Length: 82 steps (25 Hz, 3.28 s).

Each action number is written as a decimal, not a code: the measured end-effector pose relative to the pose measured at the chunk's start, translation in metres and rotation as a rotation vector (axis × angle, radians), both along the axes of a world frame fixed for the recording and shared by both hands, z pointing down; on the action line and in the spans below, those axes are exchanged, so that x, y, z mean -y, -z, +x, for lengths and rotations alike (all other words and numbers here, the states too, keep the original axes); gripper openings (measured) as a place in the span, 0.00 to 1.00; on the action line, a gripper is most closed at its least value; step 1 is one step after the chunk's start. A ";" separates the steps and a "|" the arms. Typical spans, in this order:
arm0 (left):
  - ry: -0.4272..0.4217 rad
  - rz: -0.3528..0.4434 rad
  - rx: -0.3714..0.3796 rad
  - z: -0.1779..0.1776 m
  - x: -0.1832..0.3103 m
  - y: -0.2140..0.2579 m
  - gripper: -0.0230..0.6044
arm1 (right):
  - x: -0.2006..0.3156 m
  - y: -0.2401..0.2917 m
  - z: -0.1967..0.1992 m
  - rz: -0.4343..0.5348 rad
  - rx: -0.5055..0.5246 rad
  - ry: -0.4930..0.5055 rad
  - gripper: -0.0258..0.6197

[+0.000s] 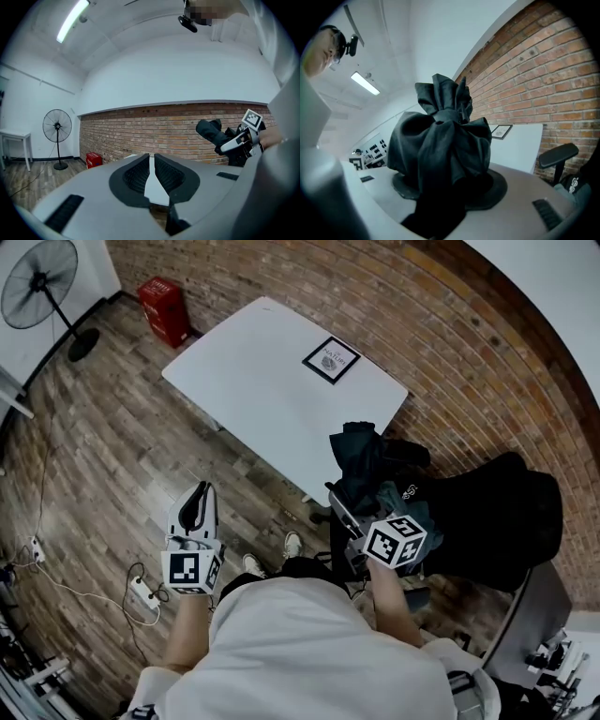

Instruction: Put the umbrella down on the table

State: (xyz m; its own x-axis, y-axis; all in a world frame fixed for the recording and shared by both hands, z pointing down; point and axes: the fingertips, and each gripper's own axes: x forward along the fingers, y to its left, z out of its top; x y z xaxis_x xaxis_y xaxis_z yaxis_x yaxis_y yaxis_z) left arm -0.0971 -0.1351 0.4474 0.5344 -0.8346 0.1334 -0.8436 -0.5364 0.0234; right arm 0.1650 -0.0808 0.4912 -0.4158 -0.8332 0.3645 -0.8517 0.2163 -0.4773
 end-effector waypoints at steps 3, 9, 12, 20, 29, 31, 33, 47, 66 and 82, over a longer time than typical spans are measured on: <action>0.000 0.031 0.009 0.015 0.005 0.012 0.12 | 0.019 0.006 0.013 0.043 -0.048 0.017 0.40; 0.003 0.095 0.048 0.046 0.014 0.030 0.12 | 0.036 0.015 0.034 0.078 -0.062 0.036 0.40; -0.029 0.121 0.073 0.062 0.008 0.035 0.12 | 0.040 0.016 0.044 0.079 -0.067 0.022 0.40; -0.017 0.043 0.056 0.061 -0.006 0.019 0.12 | 0.059 0.008 0.037 0.039 -0.057 0.067 0.40; 0.060 0.024 0.053 0.045 -0.007 0.012 0.10 | 0.084 0.002 0.034 0.029 -0.060 0.116 0.40; 0.086 0.024 0.058 0.038 -0.007 0.011 0.10 | 0.091 0.000 0.031 0.028 -0.064 0.130 0.40; 0.109 0.024 0.057 0.032 -0.005 0.010 0.09 | 0.099 -0.001 0.028 0.030 -0.068 0.145 0.40; 0.200 0.004 0.045 0.012 0.010 0.005 0.07 | 0.191 -0.025 0.018 0.031 -0.128 0.194 0.40; 0.234 -0.057 0.109 0.005 0.018 -0.007 0.07 | 0.304 -0.147 0.003 -0.228 -0.277 0.192 0.40; 0.267 -0.117 0.143 -0.016 0.017 -0.014 0.07 | 0.360 -0.234 -0.006 -0.463 -0.414 0.061 0.40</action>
